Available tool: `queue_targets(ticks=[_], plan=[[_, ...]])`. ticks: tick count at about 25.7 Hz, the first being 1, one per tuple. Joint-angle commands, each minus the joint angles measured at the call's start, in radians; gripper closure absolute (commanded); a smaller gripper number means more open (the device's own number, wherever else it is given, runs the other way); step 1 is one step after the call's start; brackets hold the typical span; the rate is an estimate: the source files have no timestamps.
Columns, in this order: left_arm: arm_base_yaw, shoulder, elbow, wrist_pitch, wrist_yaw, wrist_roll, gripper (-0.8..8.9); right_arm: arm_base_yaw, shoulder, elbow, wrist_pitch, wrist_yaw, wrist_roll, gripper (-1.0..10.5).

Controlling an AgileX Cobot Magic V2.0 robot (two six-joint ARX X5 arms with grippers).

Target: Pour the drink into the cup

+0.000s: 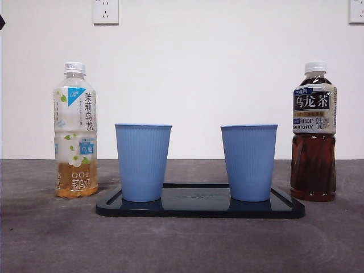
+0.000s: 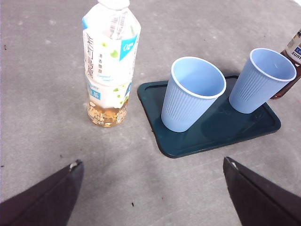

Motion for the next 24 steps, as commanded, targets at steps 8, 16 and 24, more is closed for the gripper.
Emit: queue_targets(ticks=[8, 16, 24], plan=[[-0.005, 0.001, 0.015, 0.012, 0.004, -0.003, 8.05, 0.006, 0.002, 0.018, 0.008, 0.008, 0.011, 9.4], [-0.005, -0.001, 0.015, 0.011, 0.004, -0.003, 8.05, 0.006, 0.002, 0.018, 0.055, 0.008, 0.011, 9.4], [-0.005, -0.003, 0.015, 0.008, 0.004, 0.005, 8.05, 0.006, 0.002, 0.018, 0.055, 0.008, 0.011, 9.4]])
